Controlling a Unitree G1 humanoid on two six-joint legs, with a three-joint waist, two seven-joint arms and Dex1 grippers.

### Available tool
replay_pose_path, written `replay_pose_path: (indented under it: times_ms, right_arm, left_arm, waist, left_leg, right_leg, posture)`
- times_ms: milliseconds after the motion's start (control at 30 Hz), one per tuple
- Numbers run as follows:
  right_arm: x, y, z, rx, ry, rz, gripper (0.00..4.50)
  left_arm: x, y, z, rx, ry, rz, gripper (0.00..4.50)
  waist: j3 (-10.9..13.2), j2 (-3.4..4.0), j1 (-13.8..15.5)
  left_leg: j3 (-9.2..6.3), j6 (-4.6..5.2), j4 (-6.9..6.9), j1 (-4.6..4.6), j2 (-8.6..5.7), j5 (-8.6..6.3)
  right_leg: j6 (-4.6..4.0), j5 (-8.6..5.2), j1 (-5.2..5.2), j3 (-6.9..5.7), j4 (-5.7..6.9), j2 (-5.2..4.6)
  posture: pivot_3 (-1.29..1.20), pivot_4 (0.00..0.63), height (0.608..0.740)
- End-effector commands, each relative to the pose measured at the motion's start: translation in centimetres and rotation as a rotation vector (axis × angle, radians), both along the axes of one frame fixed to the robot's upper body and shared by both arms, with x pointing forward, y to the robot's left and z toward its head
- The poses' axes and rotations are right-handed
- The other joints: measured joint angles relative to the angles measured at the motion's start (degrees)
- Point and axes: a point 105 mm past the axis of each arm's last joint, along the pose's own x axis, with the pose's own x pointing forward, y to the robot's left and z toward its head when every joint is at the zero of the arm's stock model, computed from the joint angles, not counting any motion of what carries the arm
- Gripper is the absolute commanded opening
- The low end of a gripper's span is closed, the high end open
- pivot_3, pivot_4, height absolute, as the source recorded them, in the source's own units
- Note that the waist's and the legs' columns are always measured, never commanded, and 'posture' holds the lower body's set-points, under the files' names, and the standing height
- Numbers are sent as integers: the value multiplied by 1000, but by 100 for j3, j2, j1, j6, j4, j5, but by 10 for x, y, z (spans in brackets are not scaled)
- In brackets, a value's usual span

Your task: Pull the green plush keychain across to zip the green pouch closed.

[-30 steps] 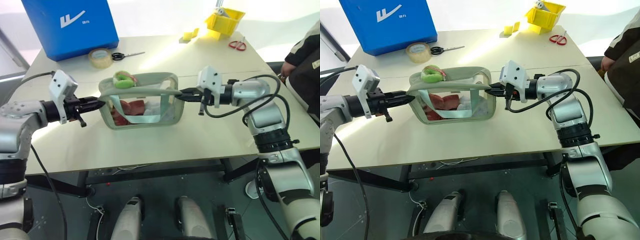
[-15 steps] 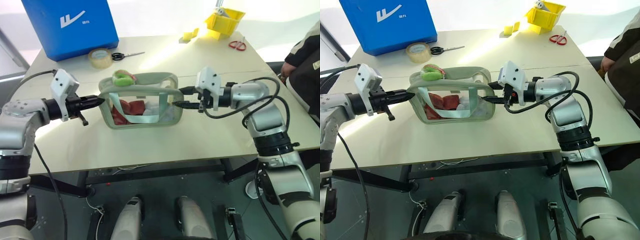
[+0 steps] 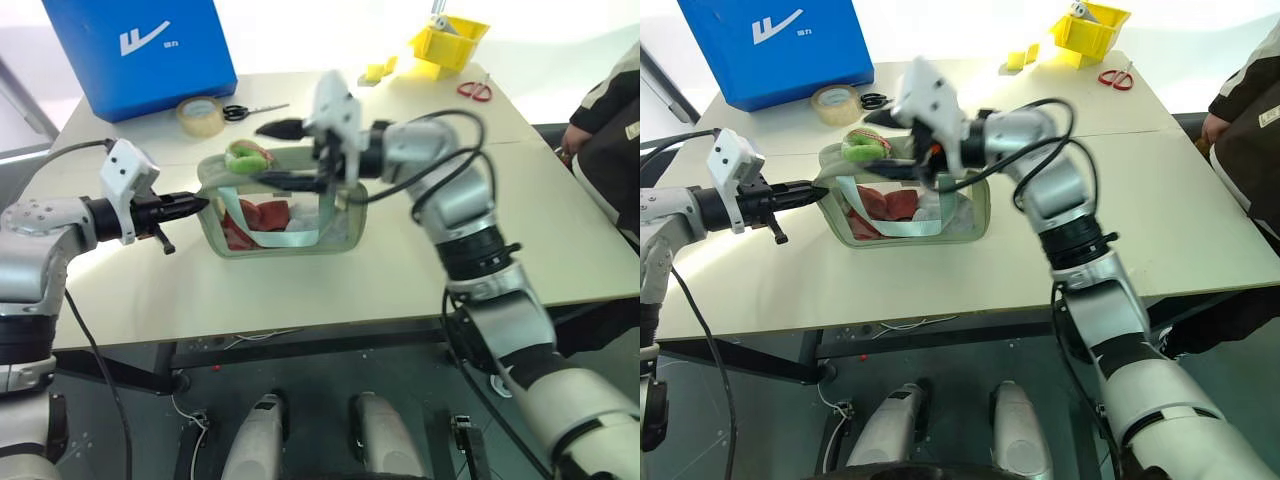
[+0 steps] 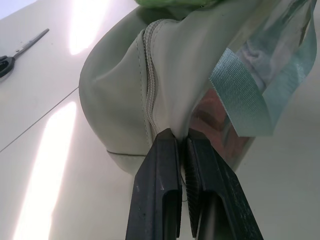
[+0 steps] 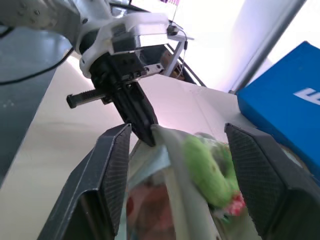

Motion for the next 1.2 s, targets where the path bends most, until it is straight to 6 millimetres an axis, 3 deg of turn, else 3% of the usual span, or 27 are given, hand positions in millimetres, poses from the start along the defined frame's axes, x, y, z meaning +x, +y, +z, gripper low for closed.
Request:
replay_pose_path:
  times_ms: [33,300,400,533,567,633,800,867,967,1033,1133,1200]
  right_arm:
    - [13,6,8,12,-78,-70,3068]
    - [28,14,4,-17,-122,-123,3068]
    - [29,11,4,-13,-123,-124,2275]
    - [29,5,10,20,-104,-127,244]
    - [30,2,14,41,-95,-137,31]
    - [31,-3,19,69,-89,-156,31]
    - [52,-64,47,177,-109,-408,31]
    - [63,-104,48,191,-123,-572,31]
    - [70,-171,32,164,-146,-837,31]
    - [69,-201,18,153,-131,-958,31]
    - [66,-230,-3,176,-80,-1108,31]
    - [67,-239,-17,201,-30,-1174,31]
  left_arm:
    - [-3,-2,10,12,-36,-7,0]
    - [-4,-4,10,7,-36,-12,0]
    - [-3,-4,11,5,-37,-13,0]
    - [-2,-5,11,3,-36,-13,0]
    - [-2,-5,10,2,-35,-14,0]
    - [-2,-6,10,1,-35,-14,0]
    - [-3,-7,9,-3,-32,-17,0]
    - [-5,-5,5,0,-23,-11,0]
    - [-9,-1,-1,1,-3,-4,0]
    - [-9,0,-2,-1,1,-1,0]
    - [-8,-1,0,-3,0,-2,0]
    - [-6,-2,1,-3,-1,-8,0]
  waist:
    - [0,-1,3]
    - [0,0,-15]
    - [0,0,-11]
    - [0,0,-13]
    - [0,0,-12]
    - [0,0,-7]
    - [0,0,31]
    - [-1,-2,40]
    - [-2,-3,52]
    - [-2,-3,45]
    - [-2,6,-10]
    - [-2,8,-12]
  left_leg:
    - [-1,-2,0,0,-1,1]
    - [-1,-2,-4,1,0,1]
    - [-1,-2,-4,1,0,1]
    - [-1,-2,-4,1,0,1]
    - [-1,-2,-4,1,0,1]
    - [-2,-2,-4,1,0,1]
    - [-3,-2,-3,-1,-1,1]
    - [-3,-2,-2,-2,-3,1]
    - [-2,-2,-3,-2,-5,1]
    - [-1,-2,-3,-2,-5,1]
    - [0,-1,-3,1,-4,2]
    - [3,0,-4,4,-2,2]
  right_leg:
    - [0,0,1,0,0,0]
    - [0,0,-3,0,1,2]
    - [0,0,-2,0,1,2]
    - [0,0,-2,0,2,2]
    - [0,0,-2,0,2,2]
    - [0,0,-2,0,2,2]
    - [0,0,-2,0,1,0]
    - [-1,0,0,0,-2,-3]
    - [-2,-2,2,1,-6,-6]
    - [-7,-4,3,1,-7,-8]
    - [-20,-10,2,3,-2,-7]
    - [-20,-10,2,5,1,-6]
  posture:
    - [0,150,740]
    - [0,150,740]
    - [0,150,740]
    - [0,150,740]
    - [0,150,740]
    - [0,150,740]
    - [0,150,740]
    - [0,150,740]
    - [0,150,740]
    - [0,150,740]
    - [0,150,740]
    - [0,150,740]
